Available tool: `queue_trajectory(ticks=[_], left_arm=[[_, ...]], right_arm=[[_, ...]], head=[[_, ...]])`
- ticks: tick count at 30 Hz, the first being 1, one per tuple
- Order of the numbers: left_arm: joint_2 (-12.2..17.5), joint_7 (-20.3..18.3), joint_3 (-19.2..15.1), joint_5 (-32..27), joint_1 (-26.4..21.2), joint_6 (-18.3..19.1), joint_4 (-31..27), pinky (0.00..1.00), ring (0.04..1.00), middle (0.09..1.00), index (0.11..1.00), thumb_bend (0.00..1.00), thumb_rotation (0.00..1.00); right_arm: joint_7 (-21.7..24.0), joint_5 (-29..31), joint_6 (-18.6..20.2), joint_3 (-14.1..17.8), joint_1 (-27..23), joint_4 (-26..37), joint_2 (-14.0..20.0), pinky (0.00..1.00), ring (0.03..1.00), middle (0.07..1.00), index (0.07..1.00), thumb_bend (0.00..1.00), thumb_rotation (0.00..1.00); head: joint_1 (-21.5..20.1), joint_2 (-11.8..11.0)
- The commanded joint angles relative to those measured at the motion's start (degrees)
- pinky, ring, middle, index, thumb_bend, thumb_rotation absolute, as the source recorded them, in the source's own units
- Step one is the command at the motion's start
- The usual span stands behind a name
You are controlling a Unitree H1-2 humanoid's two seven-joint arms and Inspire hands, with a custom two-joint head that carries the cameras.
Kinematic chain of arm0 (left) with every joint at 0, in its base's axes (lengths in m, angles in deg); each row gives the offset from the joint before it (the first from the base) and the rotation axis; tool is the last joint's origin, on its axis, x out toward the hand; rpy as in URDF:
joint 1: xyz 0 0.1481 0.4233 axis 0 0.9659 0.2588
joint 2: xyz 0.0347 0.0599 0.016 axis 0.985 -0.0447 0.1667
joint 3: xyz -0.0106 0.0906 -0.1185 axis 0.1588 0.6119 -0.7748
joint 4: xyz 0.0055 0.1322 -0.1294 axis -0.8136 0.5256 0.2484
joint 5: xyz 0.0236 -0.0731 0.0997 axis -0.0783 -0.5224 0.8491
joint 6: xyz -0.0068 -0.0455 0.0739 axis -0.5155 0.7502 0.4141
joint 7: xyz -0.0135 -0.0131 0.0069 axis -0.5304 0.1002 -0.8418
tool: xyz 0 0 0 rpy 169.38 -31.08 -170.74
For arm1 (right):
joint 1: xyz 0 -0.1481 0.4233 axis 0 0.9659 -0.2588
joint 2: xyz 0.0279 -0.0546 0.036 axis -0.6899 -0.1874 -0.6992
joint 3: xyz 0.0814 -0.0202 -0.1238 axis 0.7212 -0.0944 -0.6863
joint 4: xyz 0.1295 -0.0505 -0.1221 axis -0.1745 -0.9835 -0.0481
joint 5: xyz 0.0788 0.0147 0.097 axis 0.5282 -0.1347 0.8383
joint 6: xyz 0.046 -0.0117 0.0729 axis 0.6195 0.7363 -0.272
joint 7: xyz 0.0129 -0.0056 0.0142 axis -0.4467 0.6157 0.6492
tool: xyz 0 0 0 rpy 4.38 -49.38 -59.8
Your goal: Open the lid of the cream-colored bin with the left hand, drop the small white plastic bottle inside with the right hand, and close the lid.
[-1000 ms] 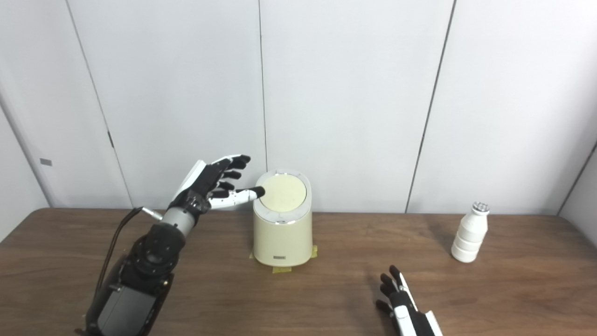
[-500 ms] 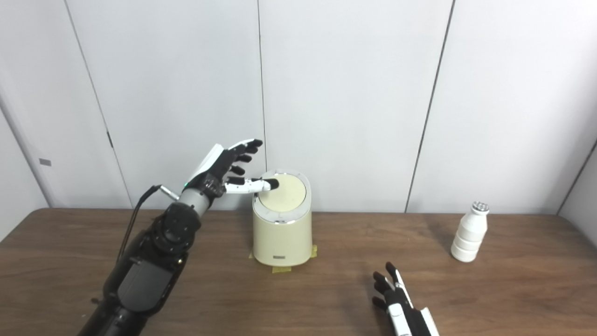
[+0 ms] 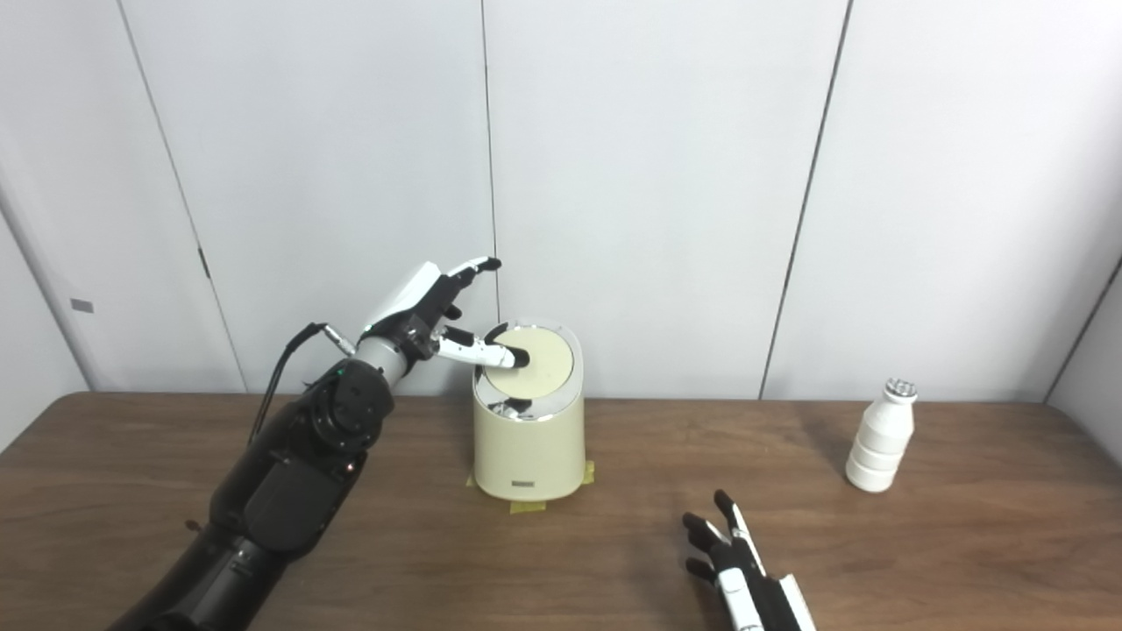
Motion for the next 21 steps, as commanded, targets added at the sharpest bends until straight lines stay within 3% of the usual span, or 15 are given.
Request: queue_trajectory(ticks=[1, 16, 21], left_arm=[[-0.1, 2.4, 0.2, 1.7, -4.6, -2.3, 0.3, 0.80, 0.945, 0.975, 0.955, 0.93, 0.26], [-1.8, 6.5, 3.1, 5.5, -4.9, -8.6, 6.8, 0.77, 0.908, 0.939, 0.922, 0.92, 0.22], [-1.3, 7.2, 5.8, 8.1, -5.4, -9.9, 7.9, 0.80, 0.926, 0.941, 0.925, 0.92, 0.20]], right_arm=[[-0.5, 1.0, -1.8, -0.7, 0.6, -1.1, -1.6, 0.85, 0.903, 0.879, 1.000, 0.54, 1.00], [-1.0, 0.0, -1.5, -1.1, 0.9, -0.3, -1.9, 0.85, 0.909, 0.891, 1.000, 0.53, 1.00], [-1.6, -0.5, -0.6, -1.1, 1.0, 0.5, -2.1, 0.84, 0.904, 0.891, 1.000, 0.53, 1.00]], head=[[-0.1, 0.0], [-1.2, 0.7], [-1.4, 0.9]])
